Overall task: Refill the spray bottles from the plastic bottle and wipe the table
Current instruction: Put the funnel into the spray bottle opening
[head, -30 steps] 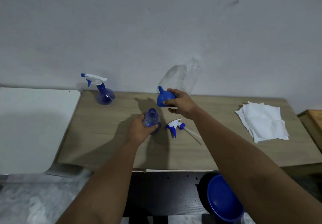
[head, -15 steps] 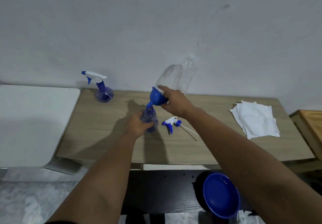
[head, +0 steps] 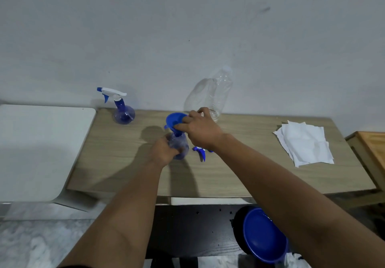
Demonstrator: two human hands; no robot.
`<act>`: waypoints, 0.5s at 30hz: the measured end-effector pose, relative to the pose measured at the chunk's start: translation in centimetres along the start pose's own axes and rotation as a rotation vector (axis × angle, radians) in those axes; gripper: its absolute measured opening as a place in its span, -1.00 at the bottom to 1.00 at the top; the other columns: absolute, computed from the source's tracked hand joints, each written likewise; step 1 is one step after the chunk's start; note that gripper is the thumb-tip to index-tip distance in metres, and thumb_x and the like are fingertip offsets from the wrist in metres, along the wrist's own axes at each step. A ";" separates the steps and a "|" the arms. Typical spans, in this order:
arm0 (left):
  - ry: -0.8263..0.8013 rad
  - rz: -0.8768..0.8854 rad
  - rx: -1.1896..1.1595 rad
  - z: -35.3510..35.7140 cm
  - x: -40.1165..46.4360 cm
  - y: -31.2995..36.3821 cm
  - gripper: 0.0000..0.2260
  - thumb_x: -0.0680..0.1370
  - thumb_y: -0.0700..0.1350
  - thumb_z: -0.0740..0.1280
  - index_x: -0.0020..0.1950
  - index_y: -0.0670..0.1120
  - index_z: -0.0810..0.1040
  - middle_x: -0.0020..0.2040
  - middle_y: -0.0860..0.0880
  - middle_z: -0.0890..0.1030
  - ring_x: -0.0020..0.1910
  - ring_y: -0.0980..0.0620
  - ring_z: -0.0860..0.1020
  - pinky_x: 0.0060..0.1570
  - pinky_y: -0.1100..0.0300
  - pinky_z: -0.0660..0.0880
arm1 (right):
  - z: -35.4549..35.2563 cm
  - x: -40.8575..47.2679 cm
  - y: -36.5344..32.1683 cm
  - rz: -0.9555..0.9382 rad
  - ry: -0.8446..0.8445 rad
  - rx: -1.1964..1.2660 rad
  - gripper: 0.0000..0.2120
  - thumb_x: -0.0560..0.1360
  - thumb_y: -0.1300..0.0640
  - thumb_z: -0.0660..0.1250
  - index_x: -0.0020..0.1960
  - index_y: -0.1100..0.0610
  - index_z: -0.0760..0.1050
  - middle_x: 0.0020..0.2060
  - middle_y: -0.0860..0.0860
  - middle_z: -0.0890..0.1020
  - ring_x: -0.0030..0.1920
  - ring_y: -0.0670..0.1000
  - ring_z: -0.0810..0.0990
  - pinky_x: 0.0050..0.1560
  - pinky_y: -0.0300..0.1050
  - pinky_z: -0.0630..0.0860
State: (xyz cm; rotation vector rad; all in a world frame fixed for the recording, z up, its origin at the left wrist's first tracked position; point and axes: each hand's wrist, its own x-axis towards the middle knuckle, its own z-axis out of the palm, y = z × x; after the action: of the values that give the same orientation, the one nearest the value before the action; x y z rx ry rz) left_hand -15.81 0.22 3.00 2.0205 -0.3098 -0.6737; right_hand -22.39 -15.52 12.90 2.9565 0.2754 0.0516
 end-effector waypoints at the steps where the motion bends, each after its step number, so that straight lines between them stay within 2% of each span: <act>1: -0.004 -0.002 -0.004 0.0 0.3 -0.3 -0.73 0.22 -0.03 0.44 -0.12 0.10 0.53 -0.15 0.01 0.65 -0.09 -0.11 0.64 0.04 -0.10 0.58 | 0.4 0.0 -0.1 -0.018 0.036 0.005 -0.46 0.45 0.31 0.35 0.38 -0.05 0.55 0.06 -0.05 0.63 0.13 0.15 0.53 0.24 0.19 0.30; 3: -0.007 -0.020 -0.013 0.1 0.7 -0.7 -0.70 0.22 -0.03 0.50 -0.10 0.03 0.54 -0.16 0.01 0.65 -0.11 -0.11 0.64 0.04 -0.12 0.58 | 1.4 -0.2 -0.1 -0.020 0.147 0.058 -0.50 0.39 0.25 0.43 0.31 -0.01 0.61 0.07 -0.01 0.64 0.10 0.16 0.56 0.20 0.20 0.34; 6: -0.002 -0.027 -0.002 -0.1 0.2 -0.2 -0.73 0.30 -0.07 0.55 -0.10 -0.02 0.55 -0.19 0.05 0.64 -0.16 -0.03 0.61 -0.04 0.04 0.56 | 1.9 -0.8 0.2 0.049 0.228 0.250 -0.45 0.40 -0.01 0.48 0.38 -0.04 0.56 0.21 0.01 0.58 0.23 0.14 0.52 0.24 0.19 0.36; 9: -0.002 -0.043 -0.080 0.1 0.5 -0.6 -0.70 0.19 -0.04 0.51 -0.12 0.00 0.59 -0.19 0.02 0.67 -0.11 -0.07 0.64 0.07 -0.10 0.58 | 1.2 -1.2 0.0 0.284 0.211 0.518 -0.20 0.37 -0.25 0.54 0.54 -0.08 0.39 0.40 -0.02 0.46 0.42 0.09 0.40 0.39 0.20 0.34; 12: 0.018 -0.034 0.008 0.3 1.5 -2.1 -0.71 0.20 -0.04 0.46 -0.10 0.00 0.59 -0.18 0.01 0.68 -0.16 -0.03 0.66 -0.01 -0.14 0.60 | 1.2 -1.0 -0.1 0.489 0.076 0.714 0.03 0.31 -0.34 0.58 0.64 -0.06 0.22 0.54 -0.02 0.36 0.55 0.06 0.30 0.49 0.21 0.28; 15: 0.030 -0.020 0.019 0.4 1.3 -1.8 -0.74 0.23 -0.10 0.45 -0.10 -0.01 0.58 -0.17 0.00 0.68 -0.15 -0.02 0.66 0.00 -0.13 0.60 | 1.9 -0.9 -0.6 0.554 0.053 0.863 0.10 0.22 -0.39 0.59 0.62 -0.03 0.28 0.51 -0.06 0.44 0.51 0.01 0.40 0.51 0.19 0.36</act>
State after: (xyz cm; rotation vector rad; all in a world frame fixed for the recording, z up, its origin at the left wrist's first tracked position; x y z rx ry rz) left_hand -15.07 0.26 0.92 2.0526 -0.2791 -0.6544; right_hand -23.24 -15.40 10.87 3.7722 -0.7060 0.1009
